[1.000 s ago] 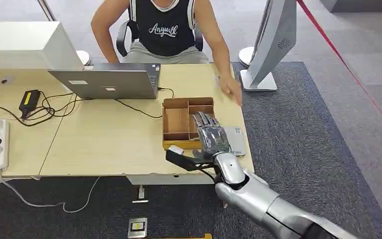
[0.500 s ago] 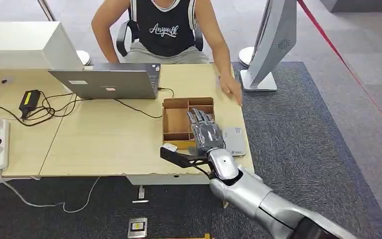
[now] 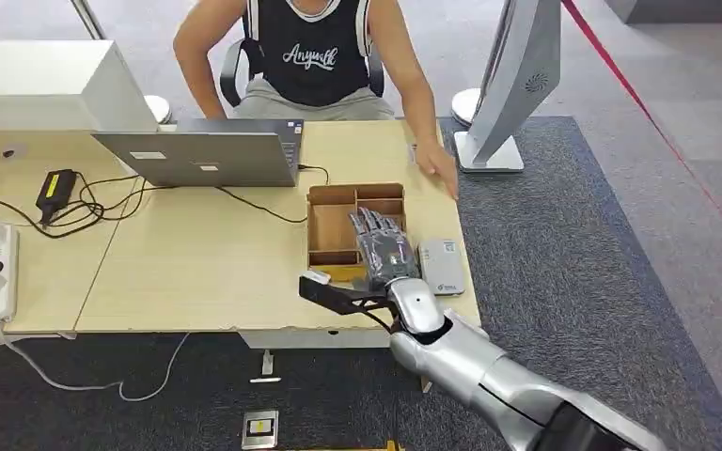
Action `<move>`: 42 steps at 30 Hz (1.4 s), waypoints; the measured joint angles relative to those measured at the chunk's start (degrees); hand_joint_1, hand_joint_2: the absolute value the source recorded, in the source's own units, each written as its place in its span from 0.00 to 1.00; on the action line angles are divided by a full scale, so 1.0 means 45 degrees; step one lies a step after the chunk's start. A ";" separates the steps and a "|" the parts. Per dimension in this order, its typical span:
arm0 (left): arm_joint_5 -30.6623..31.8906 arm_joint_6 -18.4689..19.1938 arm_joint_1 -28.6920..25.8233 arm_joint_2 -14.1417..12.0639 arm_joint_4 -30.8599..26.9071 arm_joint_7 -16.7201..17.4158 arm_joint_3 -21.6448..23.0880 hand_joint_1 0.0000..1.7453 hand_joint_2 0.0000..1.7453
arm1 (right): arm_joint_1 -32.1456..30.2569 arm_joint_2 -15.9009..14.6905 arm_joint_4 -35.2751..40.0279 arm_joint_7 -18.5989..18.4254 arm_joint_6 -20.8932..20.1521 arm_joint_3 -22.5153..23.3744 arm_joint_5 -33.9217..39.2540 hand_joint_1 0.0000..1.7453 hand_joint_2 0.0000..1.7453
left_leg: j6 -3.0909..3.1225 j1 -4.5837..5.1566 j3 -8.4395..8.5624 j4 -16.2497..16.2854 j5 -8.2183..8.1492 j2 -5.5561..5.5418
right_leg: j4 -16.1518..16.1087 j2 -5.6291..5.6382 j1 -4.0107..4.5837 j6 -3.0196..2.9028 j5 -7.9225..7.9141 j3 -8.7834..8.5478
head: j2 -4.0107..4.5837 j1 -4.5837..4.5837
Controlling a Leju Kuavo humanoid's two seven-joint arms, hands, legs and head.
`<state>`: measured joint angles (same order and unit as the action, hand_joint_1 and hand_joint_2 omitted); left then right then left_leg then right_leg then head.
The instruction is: Pass the card to the sensor for recognition and then transmit it.
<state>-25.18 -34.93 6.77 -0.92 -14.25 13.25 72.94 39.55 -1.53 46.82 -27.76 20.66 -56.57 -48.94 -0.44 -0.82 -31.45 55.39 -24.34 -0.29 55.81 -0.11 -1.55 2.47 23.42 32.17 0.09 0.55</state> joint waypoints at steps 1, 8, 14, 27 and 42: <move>0.0000 0.0000 0.0000 0.0000 0.0000 -0.0010 0.0000 0.00 0.00 | 0.0011 0.0010 -0.0097 0.0000 0.0015 0.0000 0.0024 0.00 1.00 | 0.0000 0.0001 -0.0001 0.0000 0.0000 0.0000 | 0.0000 0.0000 0.0000 0.0000 0.0000 0.0000 | -0.0005 0.0000; 0.0000 0.0005 0.0000 0.0000 0.0000 0.0049 0.0000 0.00 0.00 | 0.0017 0.0014 -0.0519 0.0019 0.0121 0.0000 0.0102 0.00 1.00 | 0.0000 0.0001 -0.0001 0.0000 0.0000 0.0000 | 0.0000 0.0000 0.0000 0.0000 0.0000 0.0001 | -0.0005 0.0000; 0.0039 -0.0014 0.0000 0.0015 0.0000 0.0127 0.0000 0.00 0.00 | 0.0016 -0.0005 -0.0728 -0.0063 0.0121 -0.0015 0.0092 0.00 1.00 | 0.0000 0.0000 0.0000 0.0000 0.0000 0.0001 | 0.0000 0.0000 0.0000 0.0000 0.0000 0.0002 | 0.0000 -0.0005; 0.0117 -0.0015 -0.0002 0.0019 0.0000 0.0126 0.0000 0.00 0.00 | 0.0007 -0.0228 -0.0932 -0.0189 0.0155 -0.0010 0.0209 0.00 1.00 | 0.0000 0.0001 0.0000 0.0001 0.0000 0.0001 | -0.0001 0.0000 0.0000 0.0000 0.0000 0.0003 | 0.0000 -0.0005; 0.0044 -0.0010 -0.0002 0.0019 0.0000 0.0170 0.0000 0.00 0.00 | 0.0002 -0.0330 -0.1034 -0.0136 0.0204 0.0015 0.0243 0.00 1.00 | 0.0000 0.0001 -0.0001 0.0001 0.0000 0.0001 | -0.0001 0.0000 0.0000 0.0000 0.0000 0.0002 | 0.0000 0.0000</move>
<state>-24.98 -34.97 6.76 -0.83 -14.25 14.01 72.94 39.56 -3.02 42.16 -28.37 21.57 -56.50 -47.84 -0.44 -0.82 -31.45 55.39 -24.34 -0.29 55.81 -0.12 -1.55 2.47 23.42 32.18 0.09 0.55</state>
